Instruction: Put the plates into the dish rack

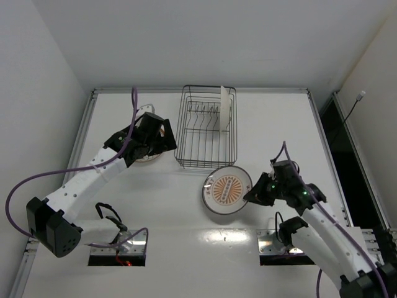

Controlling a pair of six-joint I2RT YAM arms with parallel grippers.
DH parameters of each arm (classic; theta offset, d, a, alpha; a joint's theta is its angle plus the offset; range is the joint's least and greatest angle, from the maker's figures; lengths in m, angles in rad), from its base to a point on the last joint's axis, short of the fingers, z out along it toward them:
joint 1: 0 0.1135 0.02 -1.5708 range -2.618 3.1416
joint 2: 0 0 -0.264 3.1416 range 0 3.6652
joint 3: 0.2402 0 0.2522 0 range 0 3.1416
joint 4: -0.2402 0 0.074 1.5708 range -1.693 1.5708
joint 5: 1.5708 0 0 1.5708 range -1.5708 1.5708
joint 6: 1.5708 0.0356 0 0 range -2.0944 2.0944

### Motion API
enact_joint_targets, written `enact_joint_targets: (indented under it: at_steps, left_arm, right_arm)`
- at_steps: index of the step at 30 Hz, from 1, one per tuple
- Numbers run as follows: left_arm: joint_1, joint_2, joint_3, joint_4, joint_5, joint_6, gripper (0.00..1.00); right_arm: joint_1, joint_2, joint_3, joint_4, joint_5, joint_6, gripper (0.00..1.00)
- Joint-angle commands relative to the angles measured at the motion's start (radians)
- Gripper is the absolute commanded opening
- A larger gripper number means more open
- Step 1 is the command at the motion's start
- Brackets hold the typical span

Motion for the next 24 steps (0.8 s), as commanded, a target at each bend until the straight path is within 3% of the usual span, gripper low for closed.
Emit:
enact_joint_targets:
  at_steps: [1, 7, 11, 18, 24]
  left_arm:
    - [-0.011, -0.017, 0.014, 0.012, -0.012, 0.000, 0.99]
    - [-0.011, -0.007, 0.005, 0.003, -0.012, -0.009, 0.99]
    - [-0.011, 0.002, 0.005, 0.003, -0.012, -0.018, 0.99]
    - [-0.011, 0.022, -0.046, 0.003, 0.070, -0.084, 0.99]
    - [-0.011, 0.022, -0.084, 0.003, 0.138, -0.084, 0.94]
  right_arm:
    - [0.007, -0.051, 0.222, -0.249, 0.071, -0.075, 0.00]
    - [0.007, 0.035, 0.651, -0.481, 0.182, -0.178, 0.00]
    - [0.007, 0.174, 0.939, -0.546, 0.300, -0.226, 0.00]
    - [0.007, 0.556, 1.393, -0.471, 0.488, -0.287, 0.00]
    - [0.066, 0.794, 1.571, -0.353, 0.673, -0.287, 0.00]
